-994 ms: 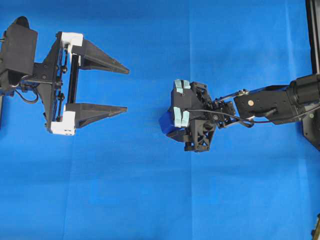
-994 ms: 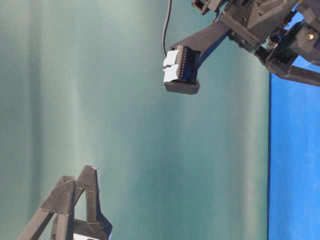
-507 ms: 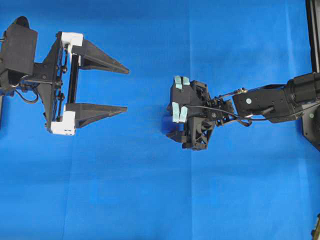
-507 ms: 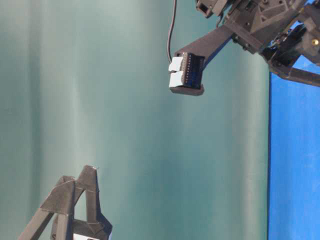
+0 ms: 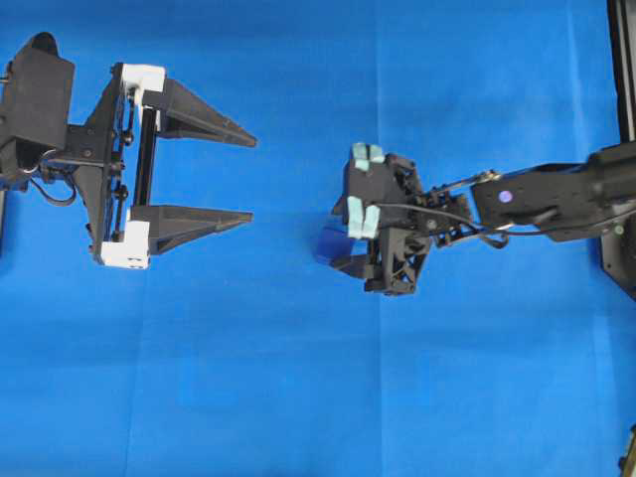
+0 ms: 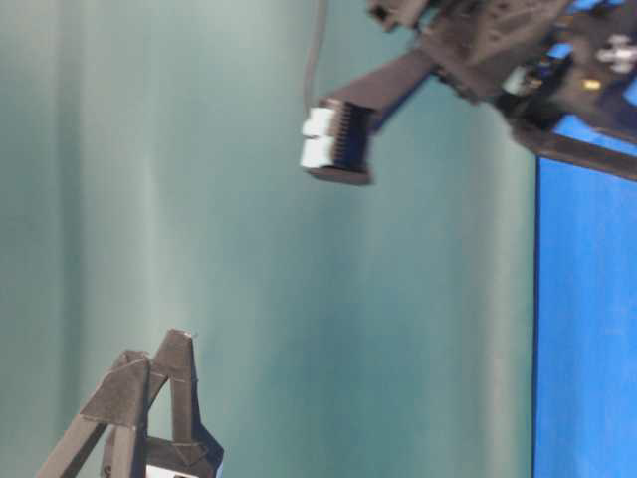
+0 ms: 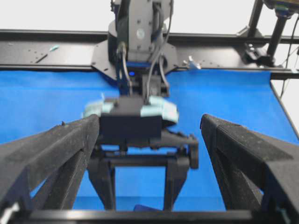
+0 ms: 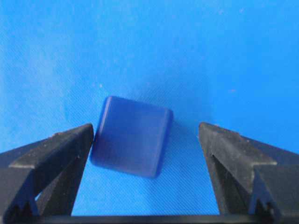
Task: Handover the blue block to the right arm after grasping it with the left arm, then place it in the designated position.
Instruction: 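Lower the cube to the table center with the right gripper, then open the right gripper and retract it to the right side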
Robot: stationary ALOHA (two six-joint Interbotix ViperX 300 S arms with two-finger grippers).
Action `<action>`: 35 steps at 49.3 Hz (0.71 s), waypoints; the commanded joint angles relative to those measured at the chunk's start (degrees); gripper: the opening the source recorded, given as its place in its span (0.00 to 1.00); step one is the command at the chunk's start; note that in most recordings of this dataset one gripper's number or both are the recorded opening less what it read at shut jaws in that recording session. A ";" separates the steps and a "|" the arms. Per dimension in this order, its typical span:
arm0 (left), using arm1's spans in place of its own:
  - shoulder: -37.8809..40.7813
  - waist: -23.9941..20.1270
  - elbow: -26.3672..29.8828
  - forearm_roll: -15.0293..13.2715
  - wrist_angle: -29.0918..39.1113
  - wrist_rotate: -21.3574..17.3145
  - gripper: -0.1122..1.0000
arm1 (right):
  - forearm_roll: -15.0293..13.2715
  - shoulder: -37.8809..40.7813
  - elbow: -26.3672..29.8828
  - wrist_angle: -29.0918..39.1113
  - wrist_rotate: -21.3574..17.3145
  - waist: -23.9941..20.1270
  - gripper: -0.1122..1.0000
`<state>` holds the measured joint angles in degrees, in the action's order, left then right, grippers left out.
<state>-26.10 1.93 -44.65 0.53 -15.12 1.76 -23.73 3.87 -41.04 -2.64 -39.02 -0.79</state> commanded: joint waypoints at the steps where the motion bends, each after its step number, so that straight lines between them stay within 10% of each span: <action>1: -0.35 -0.18 1.49 0.09 -0.62 -0.09 0.94 | 0.18 -4.39 0.18 1.85 0.18 -0.18 0.85; 35: -0.26 -0.09 1.76 0.09 -0.62 -0.09 0.94 | -0.53 -36.04 -1.58 23.73 0.62 -2.99 0.85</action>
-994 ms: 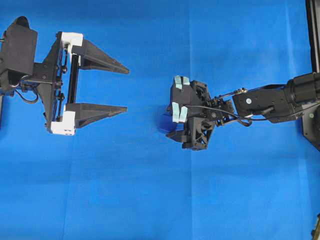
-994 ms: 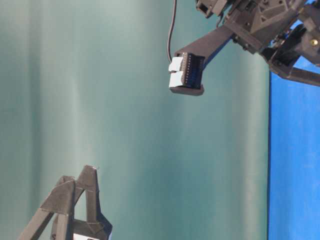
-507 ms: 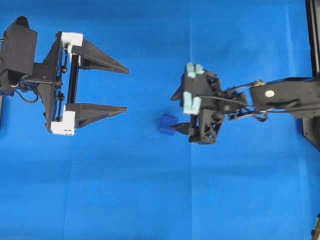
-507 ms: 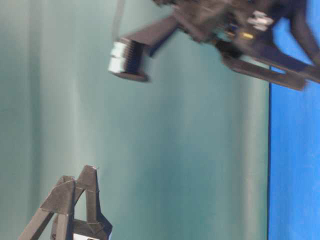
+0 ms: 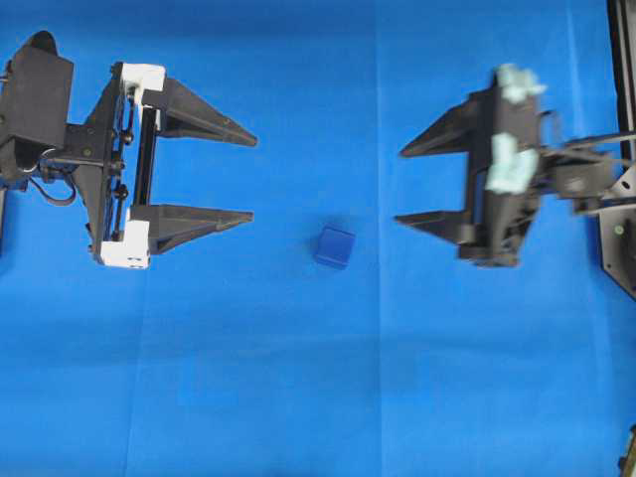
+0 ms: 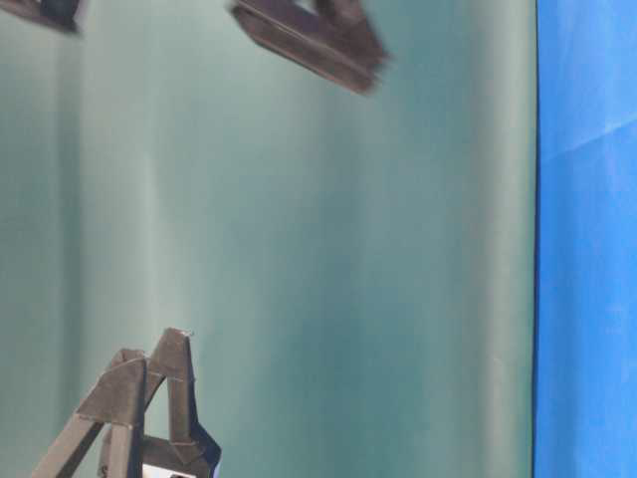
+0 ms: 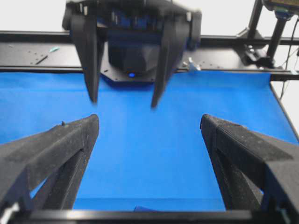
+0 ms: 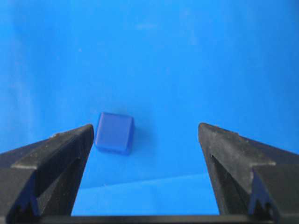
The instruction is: Handover the blue block to the right arm after grasping it with the left arm, then place it in the designated position.
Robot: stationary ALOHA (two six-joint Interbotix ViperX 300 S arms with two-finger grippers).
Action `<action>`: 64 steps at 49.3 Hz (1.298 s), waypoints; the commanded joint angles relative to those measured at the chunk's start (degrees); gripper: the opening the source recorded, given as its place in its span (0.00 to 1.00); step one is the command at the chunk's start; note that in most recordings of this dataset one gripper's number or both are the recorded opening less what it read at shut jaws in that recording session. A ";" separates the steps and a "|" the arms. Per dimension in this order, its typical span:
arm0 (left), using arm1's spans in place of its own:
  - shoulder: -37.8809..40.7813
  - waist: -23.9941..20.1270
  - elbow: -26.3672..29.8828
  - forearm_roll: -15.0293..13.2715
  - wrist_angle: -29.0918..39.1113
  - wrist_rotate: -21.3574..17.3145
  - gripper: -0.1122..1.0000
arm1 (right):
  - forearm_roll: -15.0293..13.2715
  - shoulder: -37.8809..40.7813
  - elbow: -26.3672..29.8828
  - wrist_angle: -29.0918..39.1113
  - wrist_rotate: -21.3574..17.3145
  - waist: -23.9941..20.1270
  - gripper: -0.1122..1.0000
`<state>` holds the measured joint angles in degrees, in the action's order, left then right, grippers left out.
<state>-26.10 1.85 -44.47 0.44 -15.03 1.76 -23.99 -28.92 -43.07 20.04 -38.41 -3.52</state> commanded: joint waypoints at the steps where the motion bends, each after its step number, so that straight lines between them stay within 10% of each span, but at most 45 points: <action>1: -0.26 -0.09 1.58 0.18 -0.70 -0.09 0.94 | -0.26 -4.13 0.26 1.41 0.00 -0.26 0.85; 31: -0.26 -0.09 1.93 0.09 -0.70 0.00 0.94 | -2.02 -10.37 -1.05 1.41 0.09 -0.26 0.85; 64: -0.26 -0.09 2.02 0.18 -0.70 0.00 0.94 | -7.47 -9.67 -1.05 -19.42 0.09 1.49 0.84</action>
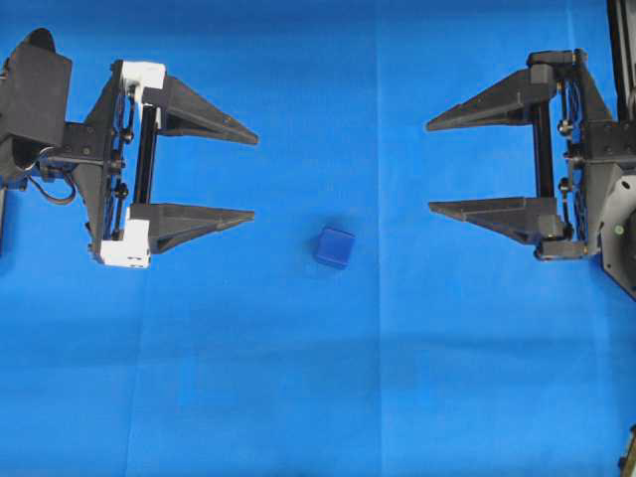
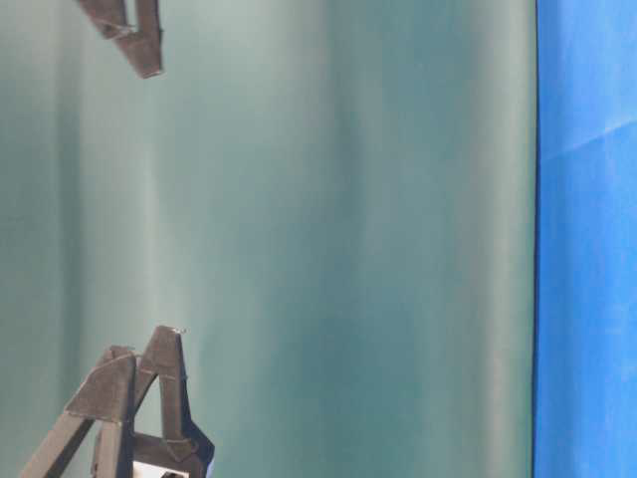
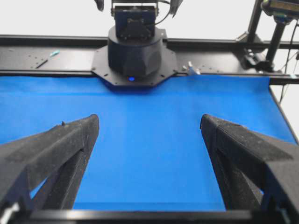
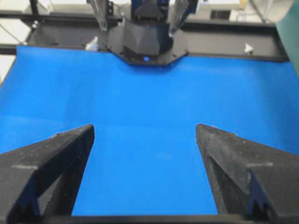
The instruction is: Handover the blue block to the right arm after grasping it with the left arm, then place it in the designated position.
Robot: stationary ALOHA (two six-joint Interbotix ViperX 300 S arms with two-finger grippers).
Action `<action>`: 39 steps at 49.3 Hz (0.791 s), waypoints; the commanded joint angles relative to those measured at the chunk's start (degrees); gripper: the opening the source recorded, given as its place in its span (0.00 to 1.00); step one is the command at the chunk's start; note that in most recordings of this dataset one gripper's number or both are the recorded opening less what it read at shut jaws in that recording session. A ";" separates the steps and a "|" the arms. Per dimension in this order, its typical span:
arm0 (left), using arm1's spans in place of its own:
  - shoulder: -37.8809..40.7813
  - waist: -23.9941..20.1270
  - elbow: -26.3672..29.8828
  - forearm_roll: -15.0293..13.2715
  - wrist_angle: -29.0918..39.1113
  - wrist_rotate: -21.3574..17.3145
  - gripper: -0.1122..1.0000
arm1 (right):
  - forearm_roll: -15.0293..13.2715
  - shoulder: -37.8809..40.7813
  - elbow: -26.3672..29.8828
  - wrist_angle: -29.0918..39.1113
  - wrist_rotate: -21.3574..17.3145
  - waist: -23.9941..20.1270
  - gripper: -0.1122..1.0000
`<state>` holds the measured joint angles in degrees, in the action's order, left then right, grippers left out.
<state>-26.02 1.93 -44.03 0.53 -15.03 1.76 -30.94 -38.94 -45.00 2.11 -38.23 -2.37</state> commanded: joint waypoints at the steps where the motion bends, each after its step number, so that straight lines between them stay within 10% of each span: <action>1: -0.35 -0.18 1.58 0.09 -0.70 0.00 0.94 | -0.53 0.44 0.88 -1.58 -0.09 0.35 0.84; 39: -0.35 -0.09 1.67 0.00 -0.70 -0.09 0.94 | -0.70 1.76 0.79 -1.76 -0.09 0.97 0.84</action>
